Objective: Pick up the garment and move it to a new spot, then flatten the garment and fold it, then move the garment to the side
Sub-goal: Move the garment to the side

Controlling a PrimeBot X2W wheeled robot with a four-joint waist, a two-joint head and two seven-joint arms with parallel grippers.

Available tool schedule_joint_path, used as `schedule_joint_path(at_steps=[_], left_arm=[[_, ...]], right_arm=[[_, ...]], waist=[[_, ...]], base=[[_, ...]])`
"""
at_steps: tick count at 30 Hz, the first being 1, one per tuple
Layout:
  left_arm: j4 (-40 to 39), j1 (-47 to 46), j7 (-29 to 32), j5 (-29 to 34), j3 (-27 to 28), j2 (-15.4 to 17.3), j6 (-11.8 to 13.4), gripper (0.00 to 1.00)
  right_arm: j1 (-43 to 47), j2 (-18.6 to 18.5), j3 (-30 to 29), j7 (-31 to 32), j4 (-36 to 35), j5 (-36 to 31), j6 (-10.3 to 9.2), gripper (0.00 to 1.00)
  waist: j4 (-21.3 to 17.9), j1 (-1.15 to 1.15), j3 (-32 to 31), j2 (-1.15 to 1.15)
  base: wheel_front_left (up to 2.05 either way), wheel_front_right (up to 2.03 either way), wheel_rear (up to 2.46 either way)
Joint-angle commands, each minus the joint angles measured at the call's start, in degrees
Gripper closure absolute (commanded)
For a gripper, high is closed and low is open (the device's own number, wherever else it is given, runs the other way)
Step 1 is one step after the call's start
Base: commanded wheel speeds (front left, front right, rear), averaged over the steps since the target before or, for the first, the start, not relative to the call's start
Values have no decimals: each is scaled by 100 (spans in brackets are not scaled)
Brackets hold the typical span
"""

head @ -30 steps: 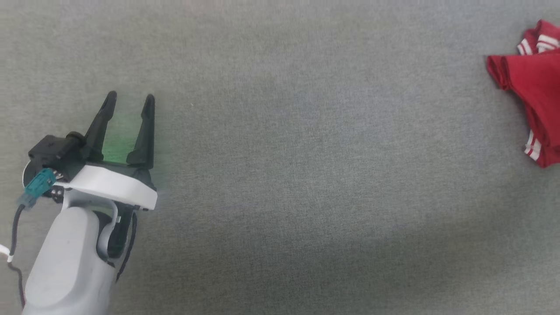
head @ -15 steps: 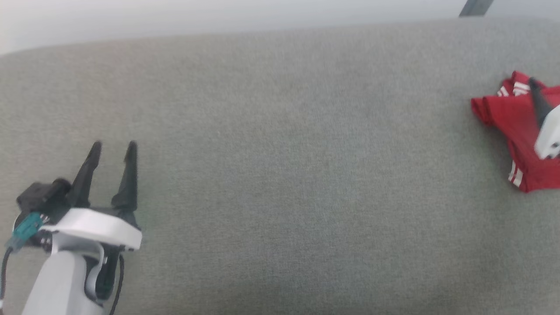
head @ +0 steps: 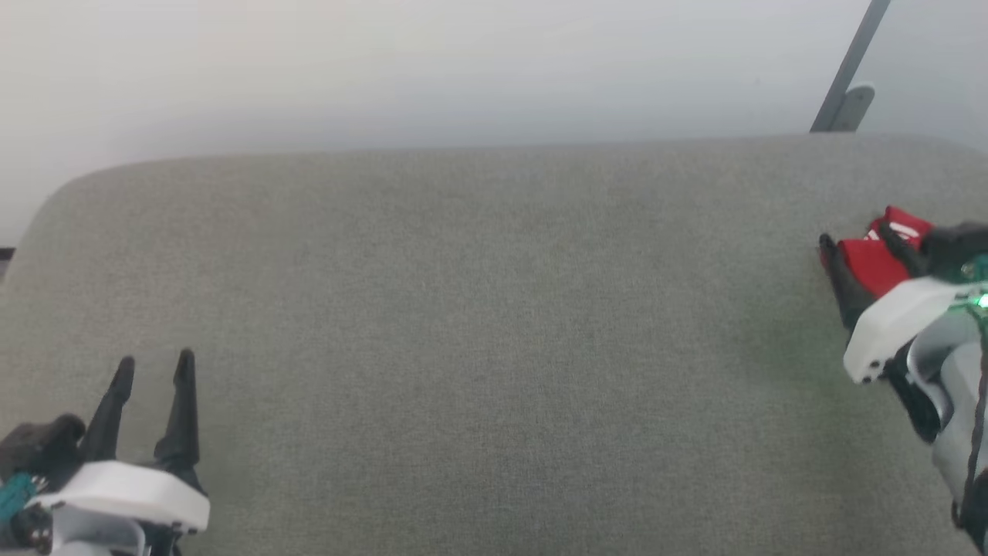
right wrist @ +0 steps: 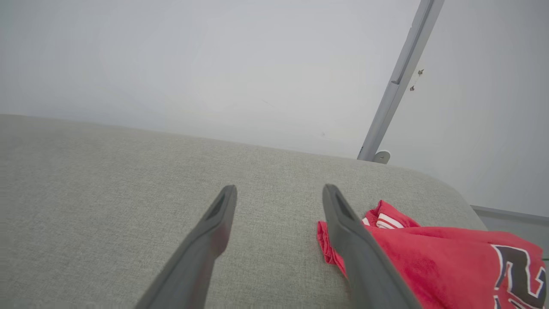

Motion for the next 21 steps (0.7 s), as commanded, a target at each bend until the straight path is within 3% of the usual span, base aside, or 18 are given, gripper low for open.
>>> schedule_joint_path(at_steps=[1,9,15,21], left_arm=[[-32,157,-21,73,89,22,-11,0],[-187,570,-21,109,306,-6,-11,0],[-284,806,-21,129,443,-69,-11,0],[-370,961,-21,158,477,-113,-11,0]], right_arm=[[219,32,-112,-92,-118,-120,-2,0],[1150,227,-1040,-117,-1178,-802,-2,0],[2102,672,-2043,-120,-2195,-1468,-2,0],[2831,1075,-2618,-120,-2870,-1909,-1,0]], waist=[[49,0,-153,0],[68,0,-322,0],[60,0,-379,0],[18,0,-410,0]], base=[[0,0,0],[0,0,0],[0,0,0],[0,0,0]])
